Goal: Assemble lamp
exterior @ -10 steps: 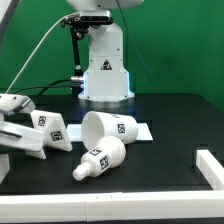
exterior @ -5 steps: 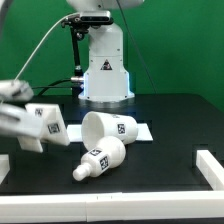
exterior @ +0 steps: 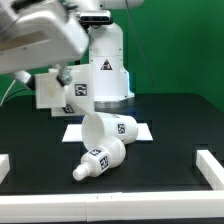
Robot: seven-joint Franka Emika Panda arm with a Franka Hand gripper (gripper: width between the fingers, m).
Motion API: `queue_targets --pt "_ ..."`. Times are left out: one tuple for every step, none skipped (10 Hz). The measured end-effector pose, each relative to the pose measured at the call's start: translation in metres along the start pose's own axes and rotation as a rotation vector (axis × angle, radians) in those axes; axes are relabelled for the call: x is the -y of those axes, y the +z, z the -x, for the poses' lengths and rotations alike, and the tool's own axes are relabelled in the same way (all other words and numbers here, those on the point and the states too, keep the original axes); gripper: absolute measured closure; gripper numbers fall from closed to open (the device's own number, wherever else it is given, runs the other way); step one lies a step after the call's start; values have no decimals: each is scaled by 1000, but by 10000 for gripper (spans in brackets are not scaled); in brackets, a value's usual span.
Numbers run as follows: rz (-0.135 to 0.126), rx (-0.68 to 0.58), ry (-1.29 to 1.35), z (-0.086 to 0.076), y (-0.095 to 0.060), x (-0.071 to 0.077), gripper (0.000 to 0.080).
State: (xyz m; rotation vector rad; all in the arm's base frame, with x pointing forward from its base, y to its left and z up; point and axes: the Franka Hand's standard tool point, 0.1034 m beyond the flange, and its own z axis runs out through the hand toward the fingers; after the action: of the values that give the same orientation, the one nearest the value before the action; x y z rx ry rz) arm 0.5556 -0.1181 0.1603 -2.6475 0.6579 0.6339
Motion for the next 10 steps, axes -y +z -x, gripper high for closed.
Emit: queue_targets --pt "-1 -64 -9 -2 0 -4 269" --pt "-1 -139 -5 -7 -3 -6 269" --pt "2 -202 -9 -9 -4 -4 269" --pt "8 -287 -17 -12 -6 2 269" --pt "29 -375 -39 -7 -10 28 269" --pt "43 -514 -108 -7 -10 64 269" --pt "59 -589 -156 -5 -1 92 269" --pt "80 -659 -177 -8 6 116 269" --pt "87 -737 -194 -6 17 136 269" --pt "81 -779 -211 -6 18 135 269"
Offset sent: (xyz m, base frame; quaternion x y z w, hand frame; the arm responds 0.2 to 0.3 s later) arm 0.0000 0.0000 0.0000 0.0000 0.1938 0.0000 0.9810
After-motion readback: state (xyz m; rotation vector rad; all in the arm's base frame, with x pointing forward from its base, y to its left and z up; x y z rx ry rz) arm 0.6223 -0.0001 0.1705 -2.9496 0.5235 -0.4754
